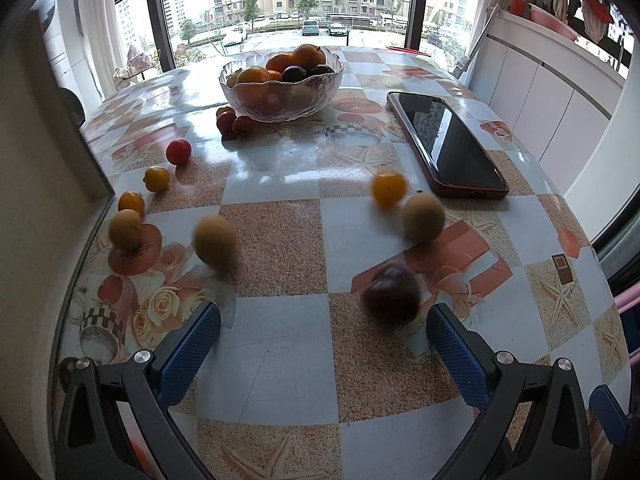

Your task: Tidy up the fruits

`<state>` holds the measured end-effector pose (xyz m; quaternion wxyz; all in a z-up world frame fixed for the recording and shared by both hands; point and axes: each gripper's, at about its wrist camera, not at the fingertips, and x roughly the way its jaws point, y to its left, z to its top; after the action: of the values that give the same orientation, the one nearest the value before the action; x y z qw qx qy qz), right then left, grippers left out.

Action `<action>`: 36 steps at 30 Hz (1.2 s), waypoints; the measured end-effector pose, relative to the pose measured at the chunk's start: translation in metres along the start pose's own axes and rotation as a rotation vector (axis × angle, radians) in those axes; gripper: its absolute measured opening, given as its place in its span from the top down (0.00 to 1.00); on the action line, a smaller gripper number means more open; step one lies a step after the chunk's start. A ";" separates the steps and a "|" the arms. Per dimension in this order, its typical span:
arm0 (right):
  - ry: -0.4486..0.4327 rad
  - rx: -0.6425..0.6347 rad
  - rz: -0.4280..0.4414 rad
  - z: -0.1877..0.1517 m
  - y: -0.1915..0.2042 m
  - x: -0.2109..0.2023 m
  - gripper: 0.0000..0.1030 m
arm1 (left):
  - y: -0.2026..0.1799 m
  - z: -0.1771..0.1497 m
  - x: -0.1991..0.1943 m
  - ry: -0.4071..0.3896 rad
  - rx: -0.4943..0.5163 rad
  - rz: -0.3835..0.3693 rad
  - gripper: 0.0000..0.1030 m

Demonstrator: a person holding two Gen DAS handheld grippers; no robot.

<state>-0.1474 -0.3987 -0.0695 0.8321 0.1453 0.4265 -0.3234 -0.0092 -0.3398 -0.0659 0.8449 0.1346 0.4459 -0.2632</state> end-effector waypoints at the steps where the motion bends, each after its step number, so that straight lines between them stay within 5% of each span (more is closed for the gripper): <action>1: 0.000 0.000 0.000 0.000 0.000 0.000 0.00 | 0.000 0.000 0.000 0.000 0.000 0.000 0.00; 36: -0.001 0.000 0.000 0.000 0.000 0.000 0.00 | -0.001 0.002 -0.001 0.008 0.017 -0.004 0.00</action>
<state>-0.1475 -0.3988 -0.0695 0.8323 0.1454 0.4261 -0.3233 -0.0089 -0.3409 -0.0645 0.8414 0.1423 0.4472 -0.2680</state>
